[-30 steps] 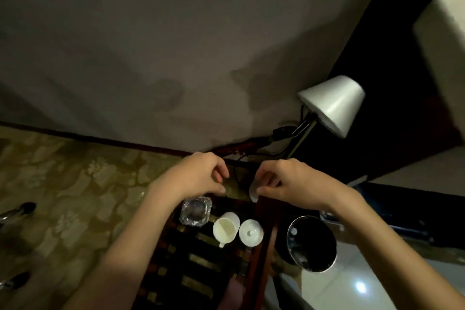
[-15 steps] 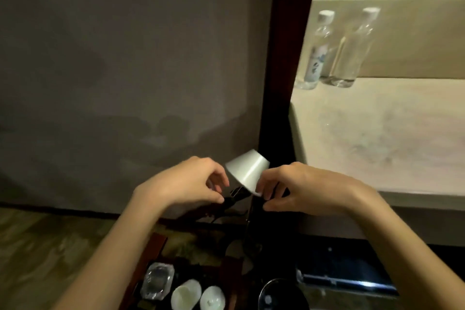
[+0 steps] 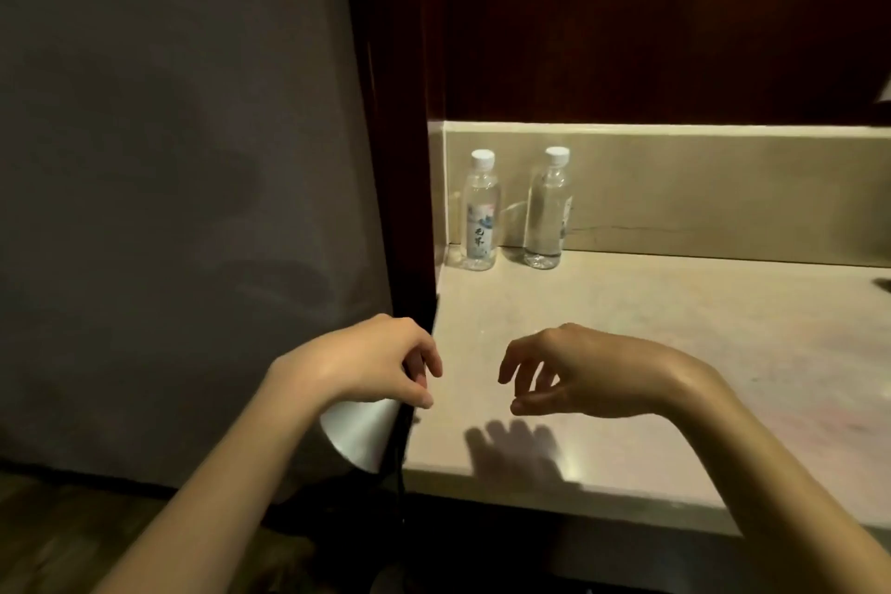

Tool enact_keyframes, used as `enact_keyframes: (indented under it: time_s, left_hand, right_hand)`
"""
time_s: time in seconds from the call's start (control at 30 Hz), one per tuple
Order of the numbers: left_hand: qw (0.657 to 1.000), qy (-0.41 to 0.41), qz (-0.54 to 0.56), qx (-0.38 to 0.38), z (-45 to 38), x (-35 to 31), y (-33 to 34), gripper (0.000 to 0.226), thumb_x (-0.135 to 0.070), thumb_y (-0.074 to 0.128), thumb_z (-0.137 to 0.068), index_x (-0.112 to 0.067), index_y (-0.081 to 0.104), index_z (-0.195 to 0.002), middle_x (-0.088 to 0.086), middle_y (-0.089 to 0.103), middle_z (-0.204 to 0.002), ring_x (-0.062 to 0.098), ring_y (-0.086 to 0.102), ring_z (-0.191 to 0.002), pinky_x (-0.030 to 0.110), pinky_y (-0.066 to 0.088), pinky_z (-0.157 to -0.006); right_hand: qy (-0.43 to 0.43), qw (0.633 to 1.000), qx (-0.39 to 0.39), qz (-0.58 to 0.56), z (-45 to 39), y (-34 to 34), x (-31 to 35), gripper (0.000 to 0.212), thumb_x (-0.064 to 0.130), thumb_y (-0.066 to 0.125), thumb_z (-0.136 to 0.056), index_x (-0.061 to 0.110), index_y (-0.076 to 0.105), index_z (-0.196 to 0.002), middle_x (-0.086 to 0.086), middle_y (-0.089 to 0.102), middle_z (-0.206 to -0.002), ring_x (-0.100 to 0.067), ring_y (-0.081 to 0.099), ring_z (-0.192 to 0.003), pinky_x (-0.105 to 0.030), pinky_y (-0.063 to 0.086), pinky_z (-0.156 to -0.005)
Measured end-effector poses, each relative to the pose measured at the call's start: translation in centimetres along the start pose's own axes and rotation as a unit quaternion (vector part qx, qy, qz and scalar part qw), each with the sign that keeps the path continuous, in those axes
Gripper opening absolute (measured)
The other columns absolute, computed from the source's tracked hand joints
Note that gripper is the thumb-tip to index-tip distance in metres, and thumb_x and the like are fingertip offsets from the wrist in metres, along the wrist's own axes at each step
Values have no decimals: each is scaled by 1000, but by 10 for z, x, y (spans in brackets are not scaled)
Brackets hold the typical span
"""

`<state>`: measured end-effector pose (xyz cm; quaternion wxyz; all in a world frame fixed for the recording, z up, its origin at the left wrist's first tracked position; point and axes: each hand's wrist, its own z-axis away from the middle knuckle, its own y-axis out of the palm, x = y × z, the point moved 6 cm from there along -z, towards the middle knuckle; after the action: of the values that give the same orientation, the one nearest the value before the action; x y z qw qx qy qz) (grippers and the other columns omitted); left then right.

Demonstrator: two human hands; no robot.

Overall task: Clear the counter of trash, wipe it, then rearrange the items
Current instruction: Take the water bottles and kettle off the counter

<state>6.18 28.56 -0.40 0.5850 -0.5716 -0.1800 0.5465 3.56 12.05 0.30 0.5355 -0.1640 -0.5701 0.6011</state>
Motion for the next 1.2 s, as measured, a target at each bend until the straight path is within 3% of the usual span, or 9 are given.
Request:
enact_keyframes:
  time_s: [0.2, 0.3, 0.37, 0.47, 0.57, 0.67, 0.77, 1.03, 1.2]
  left_hand:
    - [999, 19, -24, -18, -44, -28, -31, 24, -29, 74, -81, -23, 67, -103, -8, 72, -89, 6, 67, -84, 28, 54, -83]
    - [999, 22, 31, -20, -69, -31, -37, 21, -29, 72, -84, -19, 68, -102, -4, 73, -83, 7, 70, -78, 22, 53, -71]
    - [995, 10, 84, -55, -88, -26, -41, 27, -31, 70, -84, -14, 67, -105, 0, 73, -83, 10, 70, -80, 27, 56, -74]
    - [983, -26, 118, -138, -115, -12, -49, 44, -38, 70, -83, -14, 63, -120, -1, 69, -105, 13, 64, -99, 28, 50, -88]
    - [969, -31, 189, -156, -141, -6, -47, 52, -33, 70, -85, -17, 51, -131, -4, 57, -120, 13, 54, -111, 27, 41, -91]
    - [947, -40, 270, -166, -176, 6, -39, 73, -28, 74, -82, -15, 32, -140, -7, 48, -126, 10, 47, -114, 26, 37, -96]
    - [908, -79, 328, -248, -205, 24, -36, 83, -28, 76, -78, -14, 26, -143, 4, 52, -137, 22, 51, -122, 41, 40, -106]
    - [847, -124, 378, -352, -243, 35, -33, 71, -22, 76, -80, -3, 36, -135, 13, 51, -135, 29, 50, -122, 34, 39, -100]
    - [833, -83, 406, -367, -244, 42, -29, 59, -18, 80, -75, -10, 44, -121, 11, 59, -124, 18, 56, -105, 27, 42, -87]
  right_hand:
    - [43, 998, -32, 14, 1, -31, -37, 34, 37, 64, -89, 22, 60, -119, 8, 66, -112, -13, 63, -98, -31, 51, -88]
    - [60, 998, -34, 4, -8, -39, -56, 32, 36, 65, -89, 21, 62, -117, 5, 67, -110, -14, 64, -97, -31, 51, -87]
    - [65, 997, -38, -11, -17, -44, -69, 29, 34, 65, -89, 19, 63, -114, 3, 70, -106, -13, 65, -93, -29, 51, -84]
    - [86, 994, -56, -46, -34, -51, -93, 28, 32, 63, -90, 15, 63, -113, 1, 71, -98, -11, 63, -80, -25, 49, -75]
    - [149, 984, -83, -55, -57, -57, -130, 40, 38, 63, -89, 13, 58, -120, -2, 69, -106, -13, 60, -86, -25, 45, -75]
    - [195, 962, -154, -111, -80, -66, -165, 57, 40, 66, -86, 9, 48, -130, -8, 62, -123, -20, 58, -104, -27, 43, -83]
    - [194, 933, -238, -187, -104, -75, -184, 65, 34, 71, -83, 5, 42, -134, -12, 55, -130, -23, 54, -115, -28, 41, -89]
    - [176, 859, -361, -318, -163, -75, -204, 71, 26, 82, -72, 5, 40, -126, -12, 53, -128, -26, 54, -117, -39, 44, -98]
    - [142, 840, -412, -323, -176, -76, -208, 55, 21, 79, -75, 10, 44, -115, -11, 55, -118, -26, 54, -112, -45, 45, -95]
